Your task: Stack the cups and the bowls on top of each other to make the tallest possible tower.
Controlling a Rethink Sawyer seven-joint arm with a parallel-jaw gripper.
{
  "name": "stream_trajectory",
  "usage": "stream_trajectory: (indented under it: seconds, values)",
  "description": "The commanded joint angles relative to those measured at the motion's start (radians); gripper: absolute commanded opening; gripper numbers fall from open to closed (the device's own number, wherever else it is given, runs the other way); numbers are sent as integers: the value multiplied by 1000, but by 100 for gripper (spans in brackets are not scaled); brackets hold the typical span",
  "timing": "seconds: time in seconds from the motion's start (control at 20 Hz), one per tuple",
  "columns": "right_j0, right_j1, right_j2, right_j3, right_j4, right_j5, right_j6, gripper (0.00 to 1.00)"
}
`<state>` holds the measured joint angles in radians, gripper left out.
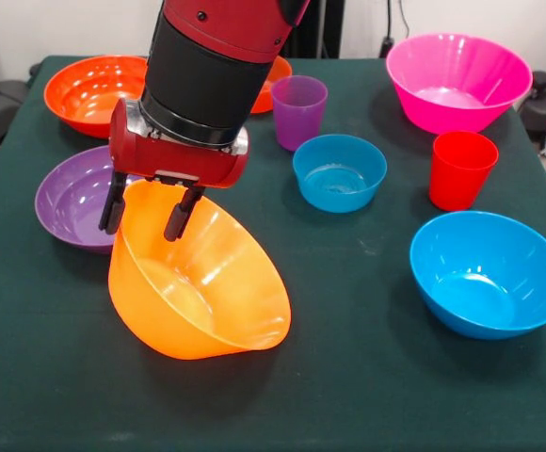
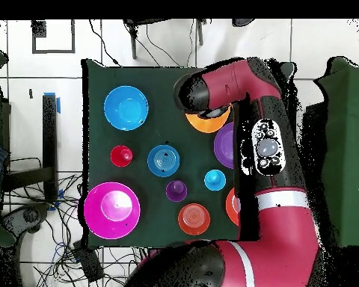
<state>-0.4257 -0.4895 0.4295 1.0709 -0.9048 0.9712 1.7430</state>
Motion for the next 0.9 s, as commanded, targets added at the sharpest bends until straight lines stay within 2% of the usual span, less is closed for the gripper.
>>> stream_trajectory:
  seconds: [0.05, 0.35, 0.6, 0.75, 0.85, 0.9]
  values:
    - [25, 60, -5, 15, -25, -41, -118, 100]
    - [26, 66, -3, 9, -20, -27, -123, 100]
    - [30, 72, -2, 19, -7, -40, -84, 100]
    - [25, 74, 3, 25, 5, -49, -75, 100]
    - [21, 80, 4, 20, 33, -16, -56, 100]
    - [19, 83, 4, 17, 47, 1, -47, 0]
